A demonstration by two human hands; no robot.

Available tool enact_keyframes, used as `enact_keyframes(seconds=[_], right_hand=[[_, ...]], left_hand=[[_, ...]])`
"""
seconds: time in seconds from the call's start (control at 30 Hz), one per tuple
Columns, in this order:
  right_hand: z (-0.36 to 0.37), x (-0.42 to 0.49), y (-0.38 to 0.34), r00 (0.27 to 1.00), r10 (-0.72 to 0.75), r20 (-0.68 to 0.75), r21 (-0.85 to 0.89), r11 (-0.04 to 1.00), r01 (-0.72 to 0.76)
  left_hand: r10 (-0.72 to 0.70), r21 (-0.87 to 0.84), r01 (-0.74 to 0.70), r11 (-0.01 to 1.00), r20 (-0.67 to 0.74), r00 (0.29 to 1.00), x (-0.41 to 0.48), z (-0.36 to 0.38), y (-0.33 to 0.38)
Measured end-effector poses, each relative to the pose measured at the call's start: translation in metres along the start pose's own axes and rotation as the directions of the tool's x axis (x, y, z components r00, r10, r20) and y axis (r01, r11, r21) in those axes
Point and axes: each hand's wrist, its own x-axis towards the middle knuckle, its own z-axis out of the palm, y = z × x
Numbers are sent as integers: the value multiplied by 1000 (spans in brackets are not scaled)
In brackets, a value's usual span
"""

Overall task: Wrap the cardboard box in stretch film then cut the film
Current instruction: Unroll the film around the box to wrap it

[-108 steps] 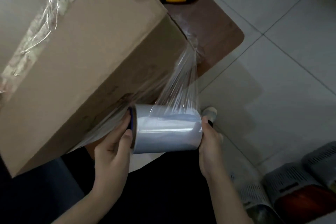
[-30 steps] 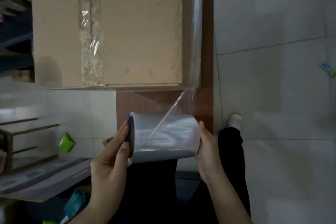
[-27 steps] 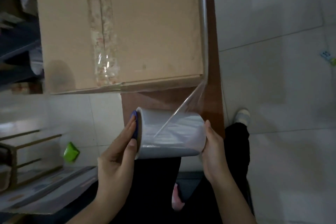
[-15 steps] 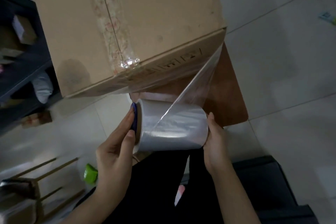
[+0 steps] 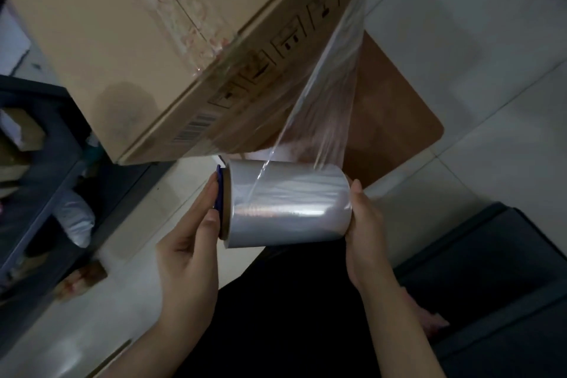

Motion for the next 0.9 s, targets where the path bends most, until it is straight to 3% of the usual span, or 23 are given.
enact_keyframes(seconds=[0.1, 0.43, 0.6, 0.9], right_hand=[[5, -11, 23, 998, 10, 65, 65, 998, -14], [56, -32, 101, 999, -36, 40, 251, 968, 25], [101, -43, 136, 997, -72, -12, 407, 911, 71], [163, -54, 182, 989, -137, -51, 543, 828, 143]], left_hand=[[32, 34, -33, 999, 7, 999, -4, -19, -7], [37, 80, -49, 996, 147, 988, 38, -91, -44], [164, 127, -205, 971, 276, 947, 74, -128, -51], [241, 139, -312, 940, 375, 895, 112, -185, -63]])
